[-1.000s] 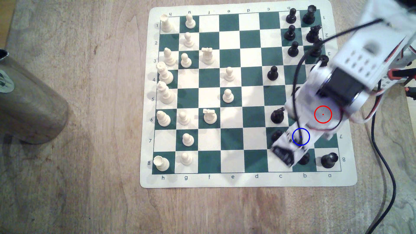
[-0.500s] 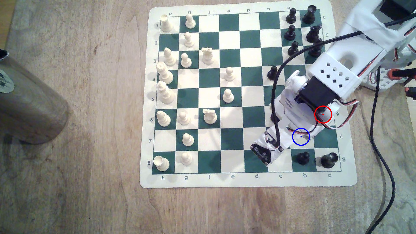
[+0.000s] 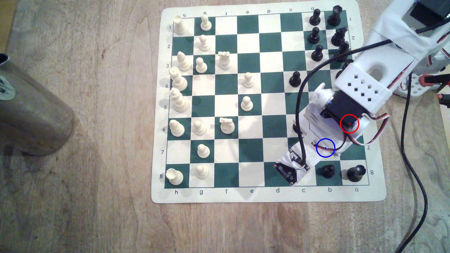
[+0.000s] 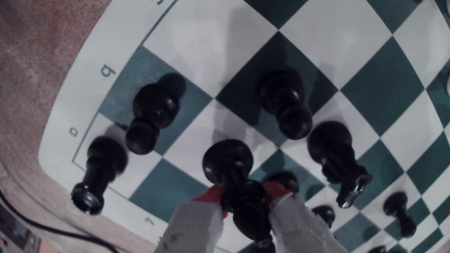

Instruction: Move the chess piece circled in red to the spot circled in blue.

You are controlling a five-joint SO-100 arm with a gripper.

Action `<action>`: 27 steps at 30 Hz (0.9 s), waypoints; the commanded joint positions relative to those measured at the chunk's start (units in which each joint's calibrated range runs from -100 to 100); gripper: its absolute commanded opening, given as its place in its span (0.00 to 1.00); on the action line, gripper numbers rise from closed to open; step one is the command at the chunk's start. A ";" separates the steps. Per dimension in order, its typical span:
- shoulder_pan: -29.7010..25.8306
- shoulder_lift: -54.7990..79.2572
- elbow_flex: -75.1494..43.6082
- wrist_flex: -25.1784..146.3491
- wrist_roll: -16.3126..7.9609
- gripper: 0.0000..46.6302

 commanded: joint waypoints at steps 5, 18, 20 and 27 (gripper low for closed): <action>-1.22 -0.99 0.75 -1.21 -0.29 0.02; -1.53 -0.91 1.66 -2.27 -0.68 0.12; -1.69 -0.91 1.93 -2.27 -0.73 0.17; -2.86 -0.99 3.20 -3.01 -1.12 0.20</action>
